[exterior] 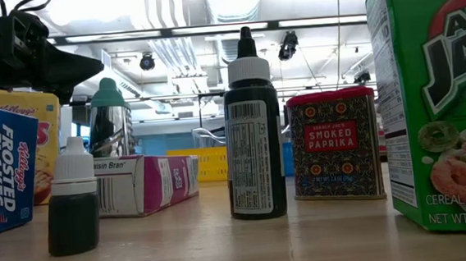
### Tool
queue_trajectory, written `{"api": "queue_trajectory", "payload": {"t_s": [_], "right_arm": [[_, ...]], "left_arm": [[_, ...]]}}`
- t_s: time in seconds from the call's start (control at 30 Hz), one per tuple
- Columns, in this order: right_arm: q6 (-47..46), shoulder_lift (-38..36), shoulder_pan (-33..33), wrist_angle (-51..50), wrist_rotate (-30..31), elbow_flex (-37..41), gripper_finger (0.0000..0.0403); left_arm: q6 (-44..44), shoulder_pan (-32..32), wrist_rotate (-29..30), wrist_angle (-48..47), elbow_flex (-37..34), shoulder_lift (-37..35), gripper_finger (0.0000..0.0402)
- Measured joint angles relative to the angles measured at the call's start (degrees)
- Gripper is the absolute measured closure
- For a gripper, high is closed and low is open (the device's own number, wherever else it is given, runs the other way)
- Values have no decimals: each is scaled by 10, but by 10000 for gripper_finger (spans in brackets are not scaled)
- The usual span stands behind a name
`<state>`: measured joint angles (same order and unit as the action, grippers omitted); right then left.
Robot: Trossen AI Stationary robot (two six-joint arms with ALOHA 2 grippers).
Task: Pick & Place Kitchen Items
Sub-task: Put the red cereal box into the transparent bin
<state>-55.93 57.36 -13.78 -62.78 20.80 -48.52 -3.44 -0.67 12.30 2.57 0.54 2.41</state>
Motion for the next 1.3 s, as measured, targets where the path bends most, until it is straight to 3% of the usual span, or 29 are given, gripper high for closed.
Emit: {"api": "queue_trajectory", "payload": {"t_s": [0.2, 0.4, 0.7, 1.03, 1.3], "right_arm": [[113, 11, 76, 63, 2, -48, 241], [188, 46, 142, 110, 3, -131, 225], [269, 186, 264, 113, -29, -287, 229], [262, 347, 373, 107, -104, -447, 229], [256, 468, 413, 74, -111, -560, 219]], "left_arm": [[0, 0, 0, 0, 0, 0, 337], [0, 0, 0, 0, 0, 0, 337], [0, 0, 0, 0, 0, 0, 337], [0, 0, 0, 0, 0, 0, 337], [0, 0, 0, 0, 0, 0, 337]]}}
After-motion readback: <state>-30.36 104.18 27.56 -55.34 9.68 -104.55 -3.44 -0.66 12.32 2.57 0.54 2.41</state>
